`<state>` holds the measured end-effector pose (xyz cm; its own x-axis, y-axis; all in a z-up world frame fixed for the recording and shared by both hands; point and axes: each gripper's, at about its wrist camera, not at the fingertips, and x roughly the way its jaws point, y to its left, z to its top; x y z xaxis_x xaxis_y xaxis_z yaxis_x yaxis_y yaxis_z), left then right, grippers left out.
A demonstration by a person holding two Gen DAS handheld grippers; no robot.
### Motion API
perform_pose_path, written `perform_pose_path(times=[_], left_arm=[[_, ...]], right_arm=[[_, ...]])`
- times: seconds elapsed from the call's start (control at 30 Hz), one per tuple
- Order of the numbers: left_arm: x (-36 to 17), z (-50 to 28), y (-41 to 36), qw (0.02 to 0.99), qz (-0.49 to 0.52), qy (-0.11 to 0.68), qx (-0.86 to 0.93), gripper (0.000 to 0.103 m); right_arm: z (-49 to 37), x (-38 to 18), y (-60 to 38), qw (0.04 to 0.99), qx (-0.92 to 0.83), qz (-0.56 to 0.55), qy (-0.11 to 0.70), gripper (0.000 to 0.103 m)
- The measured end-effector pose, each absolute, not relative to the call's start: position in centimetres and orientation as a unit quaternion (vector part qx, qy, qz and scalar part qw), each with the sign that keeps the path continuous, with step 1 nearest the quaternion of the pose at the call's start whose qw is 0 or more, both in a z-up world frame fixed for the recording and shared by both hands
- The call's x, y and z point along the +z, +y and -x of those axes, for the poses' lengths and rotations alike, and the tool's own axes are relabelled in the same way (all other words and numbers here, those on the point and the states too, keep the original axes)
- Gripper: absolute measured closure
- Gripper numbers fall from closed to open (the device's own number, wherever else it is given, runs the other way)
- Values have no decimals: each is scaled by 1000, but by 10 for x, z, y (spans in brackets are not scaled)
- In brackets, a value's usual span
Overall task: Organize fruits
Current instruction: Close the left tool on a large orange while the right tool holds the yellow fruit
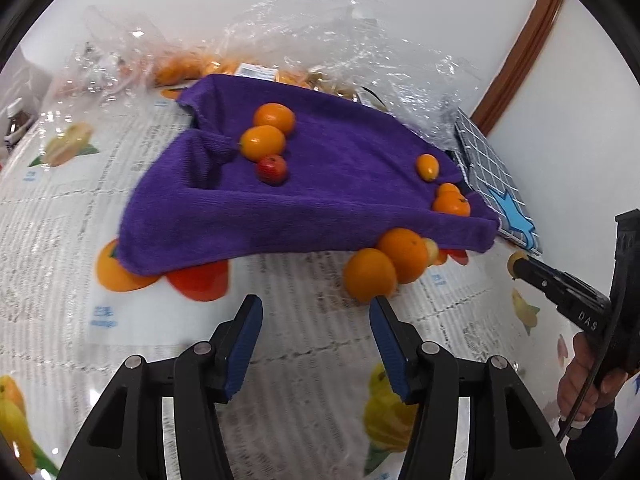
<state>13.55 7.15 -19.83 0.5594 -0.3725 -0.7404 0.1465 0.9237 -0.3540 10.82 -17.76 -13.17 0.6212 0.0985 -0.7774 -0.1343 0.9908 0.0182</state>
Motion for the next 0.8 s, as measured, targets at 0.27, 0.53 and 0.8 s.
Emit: perform_pose_path(times=[0.27, 0.53, 0.8], left_arm=[[-200, -149, 42, 871, 111, 448, -169, 51], [-200, -156, 31, 874, 104, 445, -163, 61], [-196, -155, 37, 878, 112, 438, -155, 71]], right_arm=[[-100, -134, -187, 901, 58, 34, 428, 75], [-100, -136, -200, 899, 48, 27, 434, 75], [-103, -132, -196, 899, 48, 19, 434, 75]])
